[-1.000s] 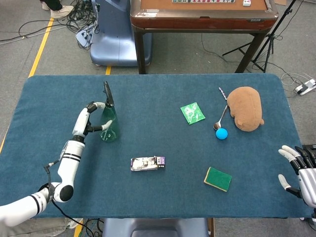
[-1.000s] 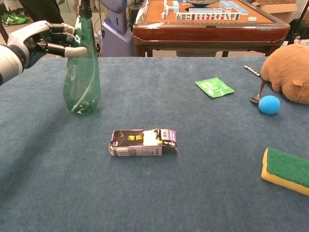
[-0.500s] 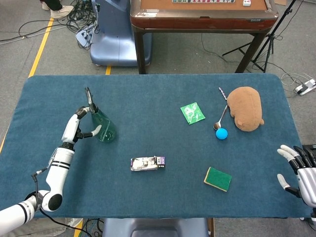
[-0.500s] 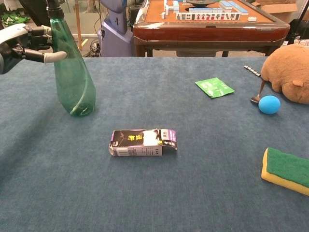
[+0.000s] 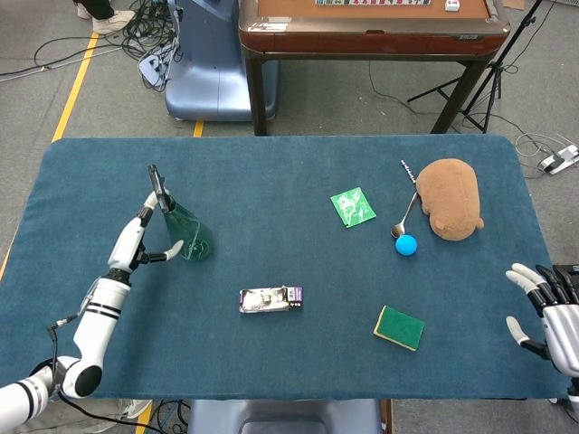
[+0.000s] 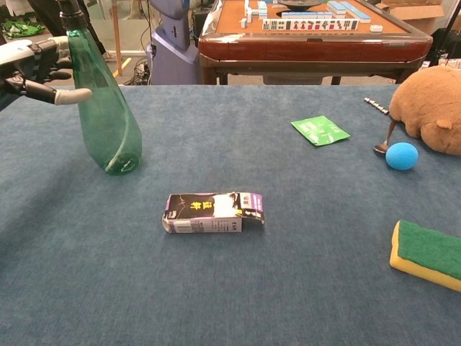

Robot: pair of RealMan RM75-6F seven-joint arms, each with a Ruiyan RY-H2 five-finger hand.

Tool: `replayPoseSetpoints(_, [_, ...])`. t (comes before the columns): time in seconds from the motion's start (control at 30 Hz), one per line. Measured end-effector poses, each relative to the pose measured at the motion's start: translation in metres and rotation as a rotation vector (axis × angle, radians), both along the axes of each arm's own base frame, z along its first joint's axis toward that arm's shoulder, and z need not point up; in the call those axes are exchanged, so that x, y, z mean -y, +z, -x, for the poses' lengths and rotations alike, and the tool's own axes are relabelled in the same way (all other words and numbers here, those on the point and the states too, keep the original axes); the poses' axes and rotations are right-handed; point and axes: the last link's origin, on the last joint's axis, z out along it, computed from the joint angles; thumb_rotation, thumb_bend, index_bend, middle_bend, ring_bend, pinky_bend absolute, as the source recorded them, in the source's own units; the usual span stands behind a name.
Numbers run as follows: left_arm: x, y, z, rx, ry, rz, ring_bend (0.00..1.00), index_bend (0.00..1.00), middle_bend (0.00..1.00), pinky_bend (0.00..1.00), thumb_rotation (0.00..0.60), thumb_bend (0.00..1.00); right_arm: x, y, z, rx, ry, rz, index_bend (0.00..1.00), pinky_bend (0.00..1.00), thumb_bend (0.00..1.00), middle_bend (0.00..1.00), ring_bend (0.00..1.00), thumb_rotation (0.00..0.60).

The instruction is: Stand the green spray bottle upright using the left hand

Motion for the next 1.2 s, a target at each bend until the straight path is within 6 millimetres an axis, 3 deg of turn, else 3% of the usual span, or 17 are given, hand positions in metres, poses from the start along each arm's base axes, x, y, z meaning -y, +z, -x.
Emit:
replayPoseSetpoints(0.47, [0.03, 0.046, 0.036, -0.206, 0.112, -0.101, 0.0, 0.0, 0.0, 0.0, 0.6, 0.31, 0.006, -0.003, 0.007, 0.008, -0.01, -0.008, 0.21, 0.06, 0.33, 0.17, 0.07, 0.6])
replayPoseSetpoints(0.83, [0.093, 0.064, 0.072, -0.574, 0.166, -0.188, 0.0, 0.04, 0.0, 0.0, 0.6, 0.31, 0.012, -0.007, 0.007, 0.005, 0.012, -0.026, 0.21, 0.06, 0.33, 0.17, 0.07, 0.6])
replayPoseSetpoints(1.2, [0.151, 0.069, 0.073, -0.778, 0.112, -0.191, 0.0, 0.07, 0.0, 0.0, 0.6, 0.31, 0.012, -0.012, 0.007, 0.003, 0.017, -0.031, 0.21, 0.06, 0.33, 0.17, 0.07, 0.6])
